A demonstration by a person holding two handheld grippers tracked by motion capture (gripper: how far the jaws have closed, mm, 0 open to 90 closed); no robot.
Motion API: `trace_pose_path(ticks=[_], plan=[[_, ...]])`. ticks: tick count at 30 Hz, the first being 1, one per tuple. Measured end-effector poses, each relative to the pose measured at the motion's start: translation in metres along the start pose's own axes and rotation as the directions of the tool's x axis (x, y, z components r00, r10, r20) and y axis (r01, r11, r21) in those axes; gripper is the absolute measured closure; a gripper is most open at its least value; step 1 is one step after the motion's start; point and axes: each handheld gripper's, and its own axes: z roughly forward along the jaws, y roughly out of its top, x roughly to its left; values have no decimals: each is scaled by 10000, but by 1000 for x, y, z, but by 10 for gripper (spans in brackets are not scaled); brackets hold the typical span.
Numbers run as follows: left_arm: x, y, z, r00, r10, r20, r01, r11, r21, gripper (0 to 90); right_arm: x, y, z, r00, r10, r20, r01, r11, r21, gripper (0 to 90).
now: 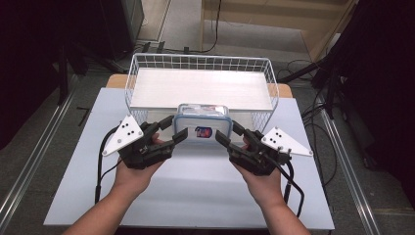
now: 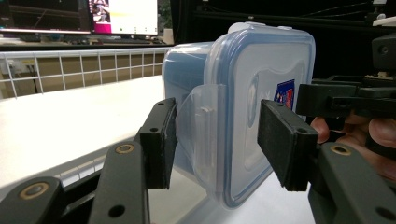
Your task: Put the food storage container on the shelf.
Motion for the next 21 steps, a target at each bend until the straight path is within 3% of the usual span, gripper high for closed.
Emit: trace_pose_path(ticks=[3,8,21], plan=[[9,5,5,9992,-360,152,359,9993,43,489,-6,9,8,9999,108,2,-108,9998,167,496],[18,14,13,9983,-573,129,571,9983,105,490,-13,17,15,9998,196,-37,-195,9993,319,496],[41,34,38,9978,-649,96,646,9976,242,488,-36,39,36,9989,462,98,-466,9980,419,496]])
